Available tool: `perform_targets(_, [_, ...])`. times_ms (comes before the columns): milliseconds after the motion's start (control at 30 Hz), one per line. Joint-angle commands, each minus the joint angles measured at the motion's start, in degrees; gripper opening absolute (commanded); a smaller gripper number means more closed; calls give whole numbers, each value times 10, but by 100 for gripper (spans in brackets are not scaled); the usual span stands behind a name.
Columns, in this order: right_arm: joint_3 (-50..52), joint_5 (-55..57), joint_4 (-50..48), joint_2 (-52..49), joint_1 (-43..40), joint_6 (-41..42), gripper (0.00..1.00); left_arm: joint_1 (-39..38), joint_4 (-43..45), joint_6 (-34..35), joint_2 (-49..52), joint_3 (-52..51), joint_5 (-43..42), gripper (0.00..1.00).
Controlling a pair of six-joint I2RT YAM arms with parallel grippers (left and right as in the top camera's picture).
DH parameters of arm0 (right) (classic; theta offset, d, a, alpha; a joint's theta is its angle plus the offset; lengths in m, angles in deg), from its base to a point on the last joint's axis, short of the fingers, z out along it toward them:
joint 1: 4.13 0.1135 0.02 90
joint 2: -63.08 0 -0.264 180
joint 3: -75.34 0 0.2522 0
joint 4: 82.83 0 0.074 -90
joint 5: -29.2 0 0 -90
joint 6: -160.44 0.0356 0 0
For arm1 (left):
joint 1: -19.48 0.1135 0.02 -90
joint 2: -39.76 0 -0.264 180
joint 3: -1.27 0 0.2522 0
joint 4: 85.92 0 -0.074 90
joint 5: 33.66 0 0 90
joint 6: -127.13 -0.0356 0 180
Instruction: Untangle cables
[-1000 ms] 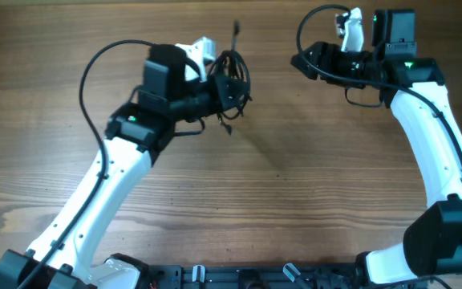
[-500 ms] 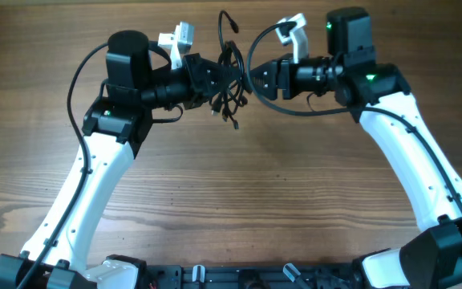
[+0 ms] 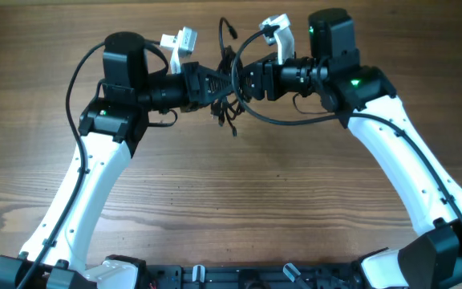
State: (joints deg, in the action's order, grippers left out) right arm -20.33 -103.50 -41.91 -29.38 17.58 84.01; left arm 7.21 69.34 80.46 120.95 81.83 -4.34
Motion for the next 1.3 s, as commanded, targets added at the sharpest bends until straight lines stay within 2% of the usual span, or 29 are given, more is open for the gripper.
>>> perform_targets(0, [-10,87,12,-8,21,59,25,1,18,-22,-9,0,-32,4])
perform_targets(100, [-10,209,41,-7,14,121,4,20,6,-23,-9,0,-27,4])
perform_targets(200, [-10,275,63,5,-8,135,4,57,-36,-42,-9,0,9,4])
perform_targets(433, [-10,416,122,59,-80,137,4,151,-196,-132,-9,0,229,4])
perform_targets(567, [-10,522,138,72,-106,165,4,177,-254,-149,-9,0,308,4])
perform_targets(767, [-10,611,138,72,-113,166,4,186,-306,-162,-9,0,430,4])
perform_targets(1100, [-10,658,132,72,-127,167,4,186,-356,-161,-9,0,663,4])
perform_targets(1200, [-10,656,132,70,-150,184,4,186,-361,-161,-9,0,686,4])
perform_targets(1267, [-10,616,132,67,-178,188,4,186,-363,-161,-9,0,687,4])
